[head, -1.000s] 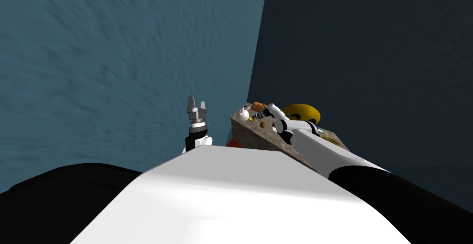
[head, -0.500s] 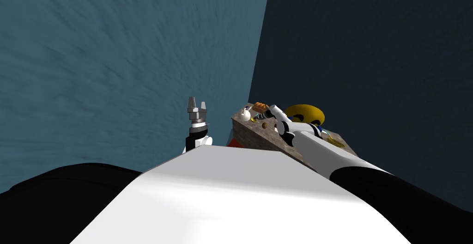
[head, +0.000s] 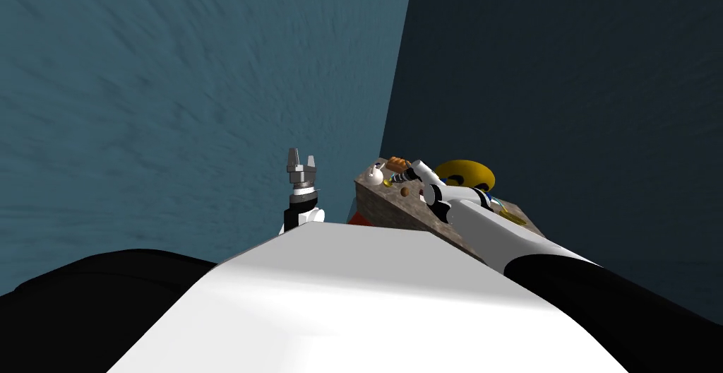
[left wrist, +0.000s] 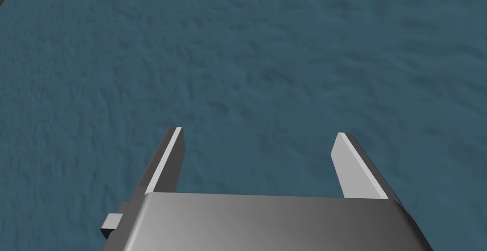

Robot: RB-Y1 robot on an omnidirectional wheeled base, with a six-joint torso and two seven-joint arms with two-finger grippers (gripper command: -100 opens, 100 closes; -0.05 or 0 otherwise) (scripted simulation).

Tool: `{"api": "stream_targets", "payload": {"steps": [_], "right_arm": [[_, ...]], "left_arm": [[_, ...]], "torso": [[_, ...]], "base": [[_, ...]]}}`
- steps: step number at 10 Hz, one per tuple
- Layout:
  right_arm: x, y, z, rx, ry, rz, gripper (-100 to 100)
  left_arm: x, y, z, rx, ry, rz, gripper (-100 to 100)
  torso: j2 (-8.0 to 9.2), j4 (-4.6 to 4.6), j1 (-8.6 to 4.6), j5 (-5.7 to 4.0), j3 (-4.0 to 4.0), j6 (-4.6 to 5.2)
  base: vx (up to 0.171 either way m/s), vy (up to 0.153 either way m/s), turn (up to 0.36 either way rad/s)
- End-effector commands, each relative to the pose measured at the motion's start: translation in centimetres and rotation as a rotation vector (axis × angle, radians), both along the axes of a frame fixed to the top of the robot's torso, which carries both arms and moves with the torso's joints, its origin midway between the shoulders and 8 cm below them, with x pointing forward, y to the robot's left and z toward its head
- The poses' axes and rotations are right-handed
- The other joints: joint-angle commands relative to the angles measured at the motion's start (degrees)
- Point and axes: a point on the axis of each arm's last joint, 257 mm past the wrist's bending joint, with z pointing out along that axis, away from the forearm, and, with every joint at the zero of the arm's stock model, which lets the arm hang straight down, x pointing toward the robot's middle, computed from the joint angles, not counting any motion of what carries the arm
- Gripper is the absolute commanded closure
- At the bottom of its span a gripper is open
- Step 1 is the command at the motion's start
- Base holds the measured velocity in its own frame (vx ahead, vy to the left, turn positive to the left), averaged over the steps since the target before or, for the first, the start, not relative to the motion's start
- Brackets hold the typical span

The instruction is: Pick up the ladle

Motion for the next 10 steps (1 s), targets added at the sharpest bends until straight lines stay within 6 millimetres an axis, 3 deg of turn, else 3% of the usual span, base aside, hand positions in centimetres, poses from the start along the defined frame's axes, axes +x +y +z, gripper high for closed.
{"api": "stream_targets", "payload": {"steps": [1, 2, 3, 4, 6, 7, 10], "right_arm": [[0.0, 0.0, 0.0, 0.000, 0.000, 0.000, 100], [0.0, 0.0, 0.0, 0.000, 0.000, 0.000, 100], [0.0, 0.0, 0.0, 0.000, 0.000, 0.000, 0], [0.6, 1.5, 0.6, -0.002, 0.003, 0.006, 100], [0.7, 1.9, 0.8, -0.002, 0.003, 0.009, 100], [1.2, 3.2, 1.5, -0.002, 0.003, 0.015, 100], [1.2, 3.2, 1.5, -0.001, 0.005, 0.014, 100]], "left_arm": [[0.0, 0.0, 0.0, 0.000, 0.000, 0.000, 0], [0.0, 0.0, 0.0, 0.000, 0.000, 0.000, 0], [0.0, 0.0, 0.0, 0.000, 0.000, 0.000, 0], [0.0, 0.0, 0.0, 0.000, 0.000, 0.000, 0], [0.0, 0.0, 0.0, 0.000, 0.000, 0.000, 0], [0.0, 0.0, 0.0, 0.000, 0.000, 0.000, 0], [0.0, 0.0, 0.0, 0.000, 0.000, 0.000, 0]], "torso": [[0.00, 0.00, 0.00, 0.00, 0.00, 0.00], [-0.05, -0.01, -0.03, -0.01, -0.03, 0.00], [-0.07, -0.02, -0.04, -0.01, -0.04, 0.00], [-0.08, -0.02, -0.05, -0.01, -0.05, 0.00], [-0.01, 0.01, -0.36, -0.07, 0.00, 0.03], [0.00, 0.01, -0.33, -0.06, 0.01, 0.03], [0.01, 0.01, -0.16, -0.03, 0.01, 0.02]], "base": [[0.000, 0.000, 0.000], [0.000, 0.000, 0.000], [0.000, 0.000, 0.000], [-0.016, -0.055, -0.069], [-0.021, -0.080, -0.020], [-0.026, -0.076, -0.057], [-0.017, -0.027, -0.006]]}}
